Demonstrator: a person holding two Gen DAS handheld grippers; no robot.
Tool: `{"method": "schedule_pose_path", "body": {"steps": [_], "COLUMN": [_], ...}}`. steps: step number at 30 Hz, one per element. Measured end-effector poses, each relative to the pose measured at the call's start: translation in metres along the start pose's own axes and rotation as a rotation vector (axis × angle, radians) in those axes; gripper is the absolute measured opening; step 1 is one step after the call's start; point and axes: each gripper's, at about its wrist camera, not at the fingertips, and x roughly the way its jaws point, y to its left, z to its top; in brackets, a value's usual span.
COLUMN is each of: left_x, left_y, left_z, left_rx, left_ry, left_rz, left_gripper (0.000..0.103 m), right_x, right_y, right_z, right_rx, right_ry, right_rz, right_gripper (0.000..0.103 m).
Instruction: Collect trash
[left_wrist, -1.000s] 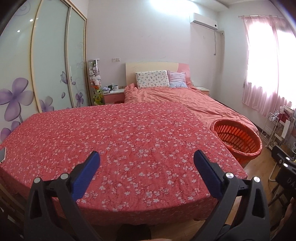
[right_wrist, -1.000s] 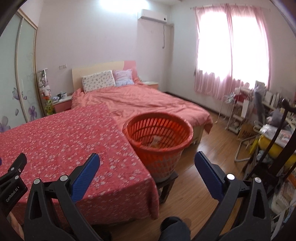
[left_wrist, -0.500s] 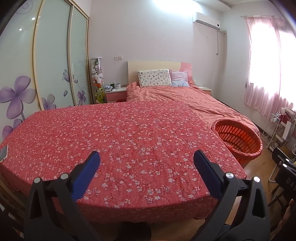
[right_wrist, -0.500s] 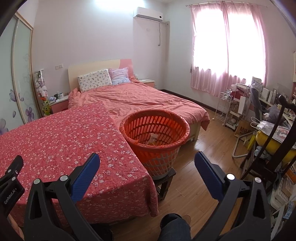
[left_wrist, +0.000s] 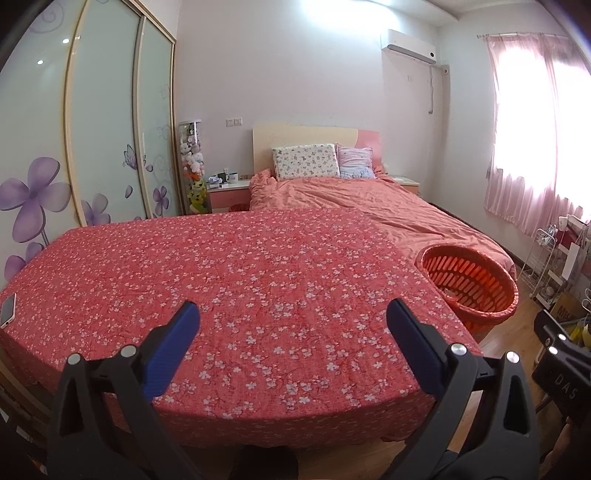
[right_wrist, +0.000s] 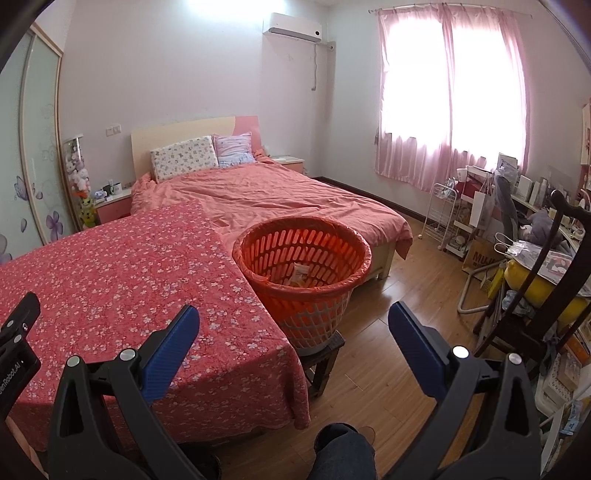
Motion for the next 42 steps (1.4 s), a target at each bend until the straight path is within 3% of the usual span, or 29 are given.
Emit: {"method": "schedule_pose_path", "body": {"steps": [42], "left_x": [-0.0023], "left_y": [0.0008], "left_z": [0.0029], "left_rx": [-0.009], "left_ry": [-0.016], "left_rz": [0.014], "left_gripper": [0.099], "right_x": [-0.0008], "right_y": [0.0026], "right_z": [0.0016], "right_rx": [0.002], "right_ry": [-0.006], "right_rz": [0.010], "right_gripper": [0.101]}}
